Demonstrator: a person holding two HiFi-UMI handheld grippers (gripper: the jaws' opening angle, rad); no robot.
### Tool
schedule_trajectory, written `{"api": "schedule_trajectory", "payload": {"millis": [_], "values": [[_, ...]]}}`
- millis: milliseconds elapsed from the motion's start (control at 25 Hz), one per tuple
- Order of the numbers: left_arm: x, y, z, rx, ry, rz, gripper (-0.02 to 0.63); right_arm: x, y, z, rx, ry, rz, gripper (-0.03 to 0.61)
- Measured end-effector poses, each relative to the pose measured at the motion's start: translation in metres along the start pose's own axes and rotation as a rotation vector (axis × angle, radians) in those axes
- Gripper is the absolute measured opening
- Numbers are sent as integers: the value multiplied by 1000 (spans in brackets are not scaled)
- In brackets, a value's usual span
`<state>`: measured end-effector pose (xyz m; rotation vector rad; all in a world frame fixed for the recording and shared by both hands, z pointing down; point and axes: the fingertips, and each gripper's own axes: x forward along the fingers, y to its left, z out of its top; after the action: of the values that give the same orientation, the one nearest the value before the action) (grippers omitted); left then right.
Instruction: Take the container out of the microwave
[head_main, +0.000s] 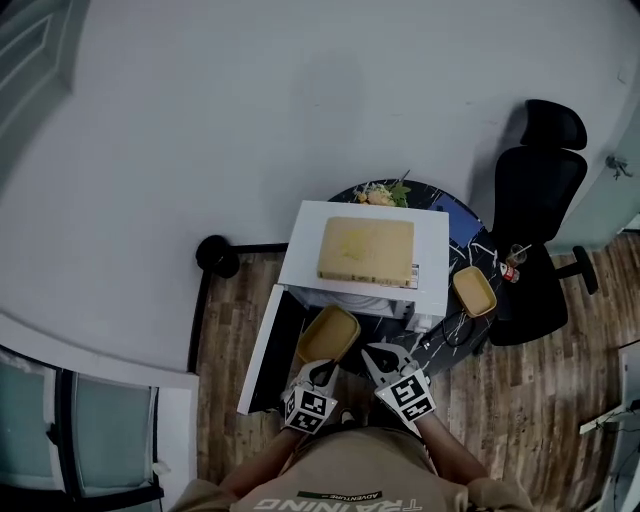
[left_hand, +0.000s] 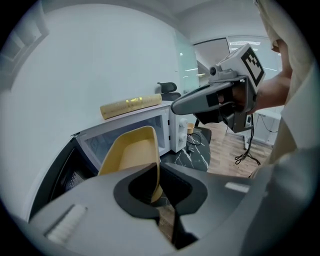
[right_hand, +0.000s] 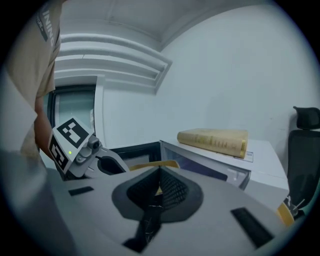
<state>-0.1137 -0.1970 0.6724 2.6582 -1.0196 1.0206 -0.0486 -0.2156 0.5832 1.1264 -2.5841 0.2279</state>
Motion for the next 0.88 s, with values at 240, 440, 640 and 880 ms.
{"api": "schedule_trajectory", "payload": {"millis": [240,440,640,880], "values": [[-16,-1,-12,-27,-27,-37,23,-11,33,-1,-8,32,-72,8],[-18,-1,-15,-36,-62,-62,23,-15,44,-1,1,29,-130,8],[-30,-10,-9,-30,-85,-58,23,-30,50,0,32,21,-153,8],[-47,-12,8,-47,-102,-24,23,-36,50,4,26,14,-136,8]]}}
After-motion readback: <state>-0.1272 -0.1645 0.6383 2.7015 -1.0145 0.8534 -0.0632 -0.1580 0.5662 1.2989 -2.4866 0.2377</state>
